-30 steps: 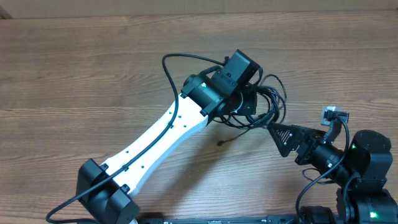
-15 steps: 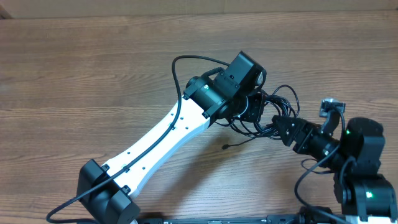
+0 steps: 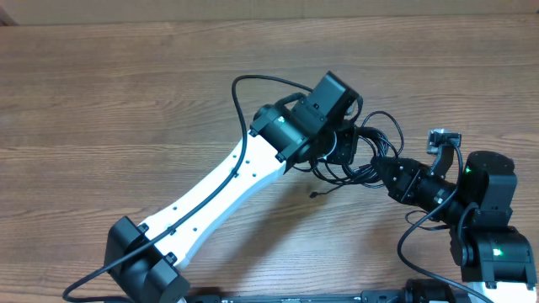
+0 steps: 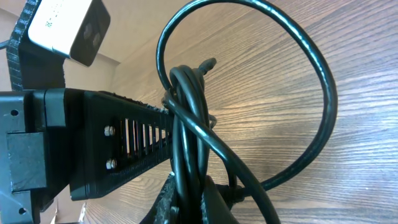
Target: Untangle cables
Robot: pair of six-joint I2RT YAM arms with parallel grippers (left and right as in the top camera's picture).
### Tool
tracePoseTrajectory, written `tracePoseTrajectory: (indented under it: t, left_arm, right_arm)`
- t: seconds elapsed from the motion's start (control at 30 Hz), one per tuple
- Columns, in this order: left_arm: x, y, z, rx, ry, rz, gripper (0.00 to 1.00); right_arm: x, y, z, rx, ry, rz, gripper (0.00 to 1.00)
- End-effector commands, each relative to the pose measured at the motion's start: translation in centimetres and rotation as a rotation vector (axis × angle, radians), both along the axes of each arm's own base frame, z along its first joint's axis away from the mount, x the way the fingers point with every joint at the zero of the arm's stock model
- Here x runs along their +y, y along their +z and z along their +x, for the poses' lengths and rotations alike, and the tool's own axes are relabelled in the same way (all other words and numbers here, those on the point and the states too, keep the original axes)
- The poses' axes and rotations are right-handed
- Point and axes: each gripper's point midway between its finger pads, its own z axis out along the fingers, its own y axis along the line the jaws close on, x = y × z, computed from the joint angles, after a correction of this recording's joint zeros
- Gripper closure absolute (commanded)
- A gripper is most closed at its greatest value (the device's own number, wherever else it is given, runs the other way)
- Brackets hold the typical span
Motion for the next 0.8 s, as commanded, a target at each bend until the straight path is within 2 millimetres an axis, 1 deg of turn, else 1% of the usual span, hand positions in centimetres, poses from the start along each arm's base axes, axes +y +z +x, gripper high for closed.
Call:
tracePoseTrajectory:
  t: [0.0,0.2,0.37,0.5,0.77]
  left_arm:
    - [1.0,2.4,1.0,-0.043,0.121,-0.018,0.96]
    - [2.1,2.1,2.0,-0.012,0.281,-0.005,0.96]
    - [2.5,2.1,2.4,0.002,0.353,-0.01,0.96]
    - [3.3,2.1,3.2,0.041,0.479,-0.035,0.96]
    - [4.1,2.1,4.0,0.104,0.607,-0.077,0.96]
  right_arm:
    - [0.2,1.2,-0.1,-0.03,0.013,0.005,0.96]
    - [0.2,0.9,-0.3,-0.014,0.015,0.004,0.96]
    - [0.2,0.8,-0.4,-0.009,0.015,0.004,0.96]
    - [0.2,0.7,-0.4,-0.005,0.015,0.004,0.96]
    - [0.2,0.6,-0.5,-0.001,0.015,0.005,0.96]
